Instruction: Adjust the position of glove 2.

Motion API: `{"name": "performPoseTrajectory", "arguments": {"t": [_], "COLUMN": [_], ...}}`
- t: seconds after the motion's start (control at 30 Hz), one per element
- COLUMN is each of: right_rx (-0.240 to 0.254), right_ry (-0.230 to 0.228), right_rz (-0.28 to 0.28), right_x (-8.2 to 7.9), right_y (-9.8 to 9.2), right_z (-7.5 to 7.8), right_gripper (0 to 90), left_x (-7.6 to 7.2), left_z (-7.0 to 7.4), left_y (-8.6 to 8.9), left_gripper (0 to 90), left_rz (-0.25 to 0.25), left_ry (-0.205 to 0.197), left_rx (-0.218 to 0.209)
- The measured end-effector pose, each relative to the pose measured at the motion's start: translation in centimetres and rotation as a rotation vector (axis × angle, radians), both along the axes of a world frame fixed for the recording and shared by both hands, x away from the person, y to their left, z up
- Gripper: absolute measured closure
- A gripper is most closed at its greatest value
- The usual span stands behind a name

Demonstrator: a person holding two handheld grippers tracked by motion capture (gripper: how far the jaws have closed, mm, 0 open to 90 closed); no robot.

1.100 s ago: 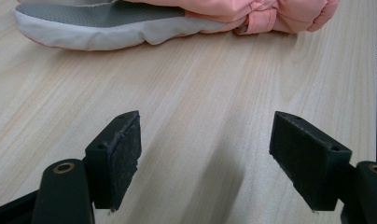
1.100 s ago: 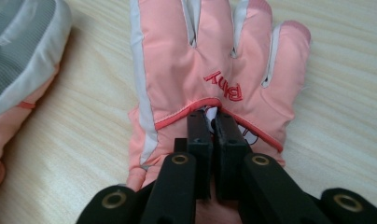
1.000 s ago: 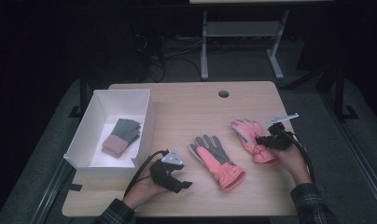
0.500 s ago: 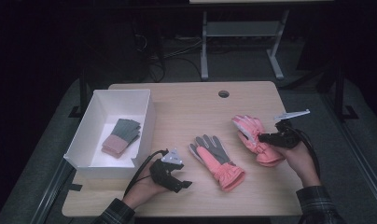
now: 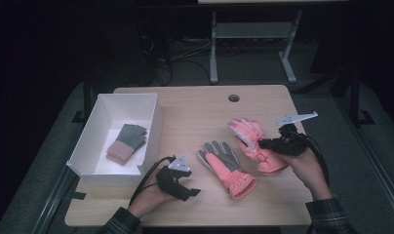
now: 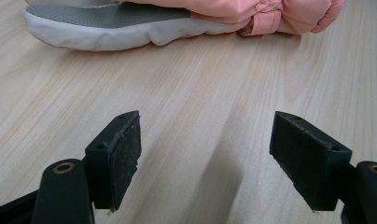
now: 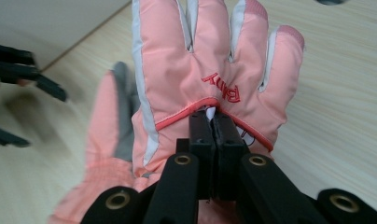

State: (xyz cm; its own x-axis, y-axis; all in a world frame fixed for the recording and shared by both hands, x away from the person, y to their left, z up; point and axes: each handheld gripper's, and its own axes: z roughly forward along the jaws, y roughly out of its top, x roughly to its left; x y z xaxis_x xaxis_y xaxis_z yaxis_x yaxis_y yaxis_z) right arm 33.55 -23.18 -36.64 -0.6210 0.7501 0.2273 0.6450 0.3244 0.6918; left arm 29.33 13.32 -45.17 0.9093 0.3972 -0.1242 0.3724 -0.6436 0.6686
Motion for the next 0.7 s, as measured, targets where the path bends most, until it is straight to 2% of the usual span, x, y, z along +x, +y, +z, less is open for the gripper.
{"name": "performPoseTrajectory", "arguments": {"t": [0.17, 0.27, 0.4, 0.7], "right_rx": [0.008, -0.001, -0.006, -0.031], "right_ry": [-0.001, 0.014, 0.005, 0.032], "right_rz": [0.040, 0.057, 0.087, 0.108], "right_x": [-0.5, -0.7, -0.9, -1.0], "right_y": [2.1, 3.4, 5.1, 7.4], "right_z": [0.3, 0.2, -0.2, -1.0], "right_gripper": [88.5, 88.4, 88.4, 88.4], "left_x": [0.0, 0.0, -0.1, 0.0], "left_z": [0.0, 0.1, 0.1, 0.1], "left_y": [0.0, 0.0, 0.0, 0.0], "left_gripper": [24.4, 24.4, 24.4, 24.4], "left_rz": [0.007, 0.001, 0.003, -0.002], "left_ry": [0.002, -0.001, 0.000, -0.004], "left_rx": [-0.006, -0.002, -0.004, 0.001]}}
